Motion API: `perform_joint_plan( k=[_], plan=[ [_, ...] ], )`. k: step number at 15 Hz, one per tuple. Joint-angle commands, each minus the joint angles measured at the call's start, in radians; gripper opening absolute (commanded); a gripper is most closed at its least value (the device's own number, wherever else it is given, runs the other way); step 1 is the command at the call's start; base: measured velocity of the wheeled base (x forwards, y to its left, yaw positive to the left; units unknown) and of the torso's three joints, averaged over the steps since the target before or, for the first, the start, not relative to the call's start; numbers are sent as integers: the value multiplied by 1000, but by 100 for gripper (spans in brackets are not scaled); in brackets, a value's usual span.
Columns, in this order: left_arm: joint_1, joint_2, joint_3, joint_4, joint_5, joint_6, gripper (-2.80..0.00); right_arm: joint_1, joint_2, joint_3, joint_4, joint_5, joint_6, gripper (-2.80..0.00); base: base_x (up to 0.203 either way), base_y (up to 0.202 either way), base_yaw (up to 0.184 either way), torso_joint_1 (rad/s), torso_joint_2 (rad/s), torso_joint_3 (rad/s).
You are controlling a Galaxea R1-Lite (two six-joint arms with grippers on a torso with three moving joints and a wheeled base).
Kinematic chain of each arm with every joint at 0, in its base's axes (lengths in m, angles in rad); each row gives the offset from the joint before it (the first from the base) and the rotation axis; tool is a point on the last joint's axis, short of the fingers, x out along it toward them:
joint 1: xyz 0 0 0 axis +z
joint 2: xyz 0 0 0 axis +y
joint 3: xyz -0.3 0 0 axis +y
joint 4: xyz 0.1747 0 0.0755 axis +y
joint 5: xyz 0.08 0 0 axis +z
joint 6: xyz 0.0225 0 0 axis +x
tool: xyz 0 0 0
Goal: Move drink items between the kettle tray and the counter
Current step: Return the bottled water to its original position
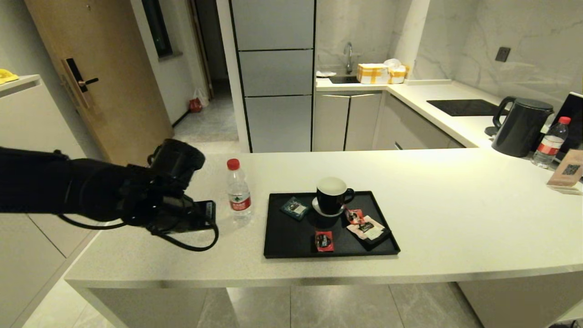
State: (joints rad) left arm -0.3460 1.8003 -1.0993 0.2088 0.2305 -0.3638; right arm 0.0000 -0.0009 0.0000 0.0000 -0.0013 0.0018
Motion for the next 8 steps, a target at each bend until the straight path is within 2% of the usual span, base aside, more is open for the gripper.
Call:
perform_joint_plan(
  k=[1, 2, 4, 6, 8],
  plan=[
    [47, -53, 80, -85, 3, 13, -280, 0, 1, 2, 0, 0, 0, -280, 0, 0, 0, 0, 0, 0],
    [51, -42, 104, -135, 1, 38, -280, 0, 1, 2, 0, 0, 0, -280, 0, 0, 0, 0, 0, 0],
    [56, 4, 188, -407, -3, 98, -280, 0, 1, 2, 0, 0, 0, -280, 0, 0, 0, 0, 0, 0],
    [59, 40, 225, -513, -10, 154, -280, 0, 1, 2, 0, 0, 0, -280, 0, 0, 0, 0, 0, 0],
    [58, 163, 221, -669, -19, 218, -280, 0, 1, 2, 0, 0, 0, -280, 0, 0, 0, 0, 0, 0]
  ],
)
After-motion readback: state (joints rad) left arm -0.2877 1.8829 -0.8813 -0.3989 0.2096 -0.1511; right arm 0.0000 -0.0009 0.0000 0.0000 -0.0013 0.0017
